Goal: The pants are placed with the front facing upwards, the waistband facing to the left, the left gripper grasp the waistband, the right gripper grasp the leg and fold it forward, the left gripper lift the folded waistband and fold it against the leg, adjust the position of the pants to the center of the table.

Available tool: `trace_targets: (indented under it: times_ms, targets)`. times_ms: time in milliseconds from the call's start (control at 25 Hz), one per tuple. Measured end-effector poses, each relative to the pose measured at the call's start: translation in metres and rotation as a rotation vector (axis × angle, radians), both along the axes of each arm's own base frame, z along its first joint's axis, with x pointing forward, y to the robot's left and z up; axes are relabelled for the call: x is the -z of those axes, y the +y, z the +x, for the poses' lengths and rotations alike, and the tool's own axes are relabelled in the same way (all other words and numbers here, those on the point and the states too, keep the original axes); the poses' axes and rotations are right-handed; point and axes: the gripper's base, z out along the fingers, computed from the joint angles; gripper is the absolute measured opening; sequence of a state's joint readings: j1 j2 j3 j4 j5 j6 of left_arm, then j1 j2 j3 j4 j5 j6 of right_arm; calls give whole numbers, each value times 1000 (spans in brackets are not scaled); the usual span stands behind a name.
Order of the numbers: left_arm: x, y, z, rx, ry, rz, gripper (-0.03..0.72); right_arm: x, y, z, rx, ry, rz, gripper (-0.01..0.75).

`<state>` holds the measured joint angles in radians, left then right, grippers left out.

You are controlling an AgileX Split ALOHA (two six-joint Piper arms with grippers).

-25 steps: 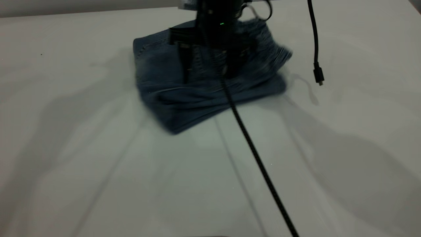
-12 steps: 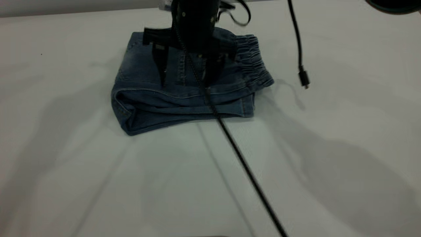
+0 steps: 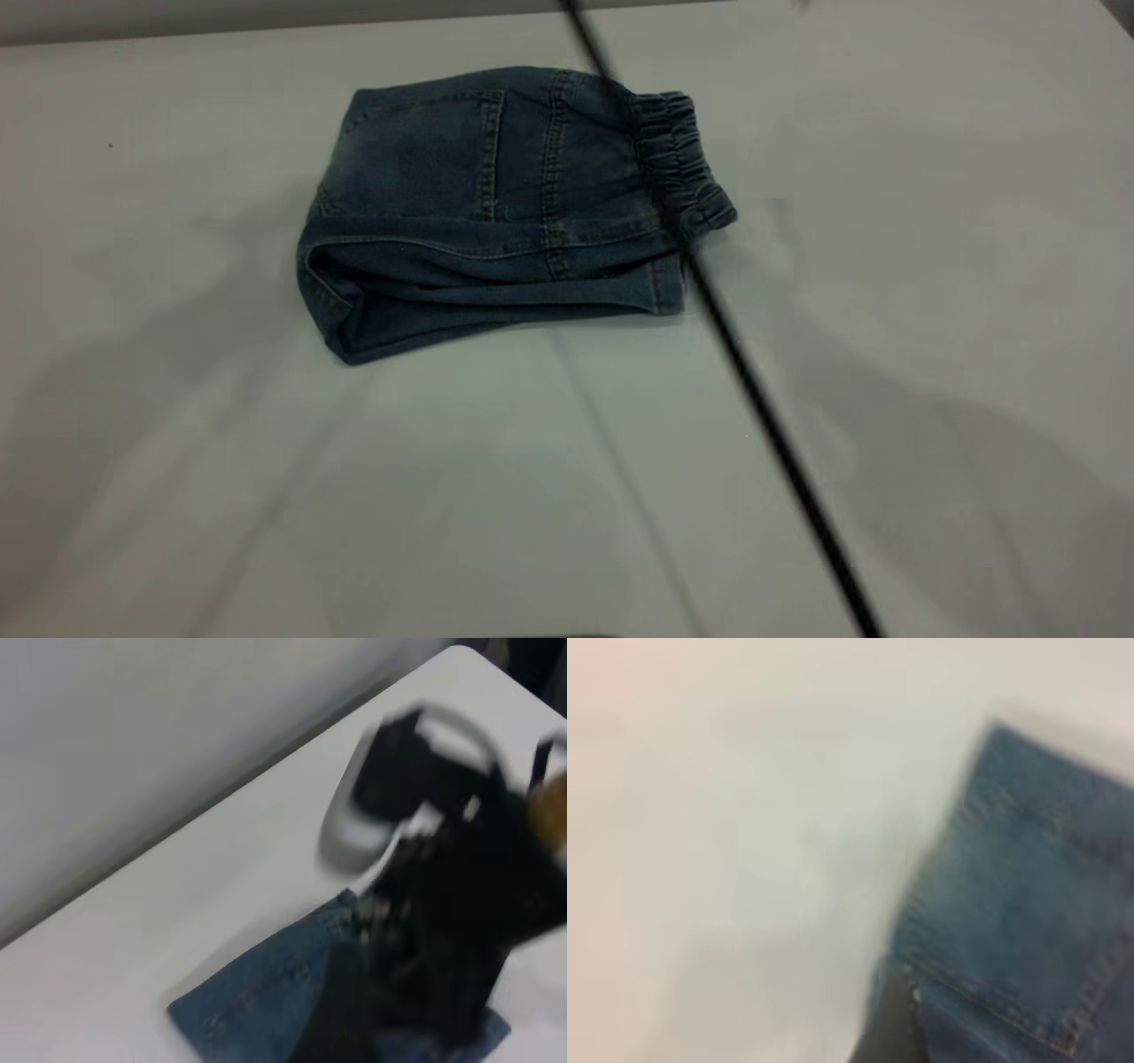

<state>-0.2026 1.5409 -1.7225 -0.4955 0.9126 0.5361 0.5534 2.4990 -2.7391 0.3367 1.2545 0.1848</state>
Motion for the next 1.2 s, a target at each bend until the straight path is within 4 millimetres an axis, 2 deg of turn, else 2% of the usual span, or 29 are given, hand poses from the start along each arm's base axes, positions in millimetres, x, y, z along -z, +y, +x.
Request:
trace_targets:
  times_ms: [160,320,440,600,720,840,1000,1200]
  targets:
    - [-29,12,-44,-4,-34,55,566,-88,-17,-33,-90,-186,79,549]
    - [-47,23,-88,-9,-14,88,566,-158,-40,-71,-111,-335,137,549]
    - [-62,29,-118,-16,-44,75,566,-198,-57,-99,-120,-418,171,549]
    - [-80,37,-153,-43,-110,24,566,-234,-80,-137,-135,-474,180,549]
    - [-88,43,-181,-67,-152,-4,566,-243,-98,-165,-154,-463,152,549]
    - [-88,50,-210,-82,-186,-24,566,-238,-115,-193,-173,-423,106,549]
    - [-74,56,-237,-95,-174,-49,566,-215,-140,-227,-169,-350,18,549]
    - [-38,64,-257,-138,-115,-23,566,-170,-167,-262,-163,-245,-88,549]
